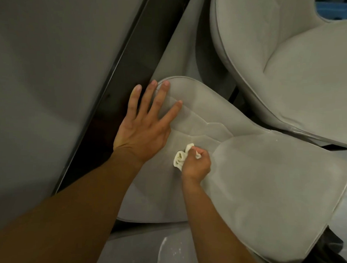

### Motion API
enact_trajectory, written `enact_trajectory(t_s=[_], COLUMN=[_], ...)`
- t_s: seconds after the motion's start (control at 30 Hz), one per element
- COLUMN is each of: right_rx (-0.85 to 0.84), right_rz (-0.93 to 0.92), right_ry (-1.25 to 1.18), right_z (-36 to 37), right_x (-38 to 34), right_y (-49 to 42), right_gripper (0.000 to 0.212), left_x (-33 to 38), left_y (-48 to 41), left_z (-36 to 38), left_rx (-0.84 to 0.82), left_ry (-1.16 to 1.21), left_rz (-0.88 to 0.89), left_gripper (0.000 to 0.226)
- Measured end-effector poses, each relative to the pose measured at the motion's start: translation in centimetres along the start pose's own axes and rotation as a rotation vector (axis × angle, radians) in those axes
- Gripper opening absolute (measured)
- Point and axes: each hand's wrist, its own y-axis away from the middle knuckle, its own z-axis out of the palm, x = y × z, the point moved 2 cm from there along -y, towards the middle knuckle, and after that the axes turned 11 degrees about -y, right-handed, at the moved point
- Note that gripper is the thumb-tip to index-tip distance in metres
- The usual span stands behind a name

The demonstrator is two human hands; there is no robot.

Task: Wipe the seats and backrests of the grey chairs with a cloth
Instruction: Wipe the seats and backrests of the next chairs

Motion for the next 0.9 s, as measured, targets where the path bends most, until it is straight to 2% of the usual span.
enact_trajectory(t_s=[0.2,0.33,0.4,0.5,0.57,0.73,0.8,0.9], right_rx=[-0.226,-0.079,0.019,0.06,0.011,-0.253,-0.206,-0.026], right_rz=[-0.1,-0.183,-0.161,-0.093,-0.146,-0.439,-0.487,-0.299], right_ry=[-0.183,-0.132,-0.102,-0.114,-0.139,-0.221,-0.134,-0.051], right_z=[-0.6,0.3,0.7,1.2,1.4,1.5,1.5,1.6], right_x=[-0.2,-0.8,-1.6,-2.2,-2.3,-3.8,-3.8,-2.9], right_y=[5.3,2.1,-0.3,-1.2,0.2,4.1,3.1,-0.5], right_gripper=[0.017,0.013,0.012,0.006,0.006,0.012,0.009,0.004], left_x=[-0.2,-0.1,0.1,0.1,0.0,-0.1,0.0,0.1], left_y=[-0.2,-0.2,-0.1,-0.1,-0.1,-0.3,-0.2,-0.2], left_z=[-0.2,-0.3,-0.1,0.1,0.0,0.0,0.0,-0.1], left_rx=[0.003,-0.007,-0.017,-0.002,0.004,0.017,0.017,0.0], left_ry=[0.05,0.024,-0.001,-0.005,0.014,0.029,0.027,0.016], left_rz=[-0.001,-0.003,0.002,0.0,-0.003,0.001,-0.003,-0.003], left_gripper=[0.066,0.066,0.066,0.067,0.066,0.062,0.061,0.065])
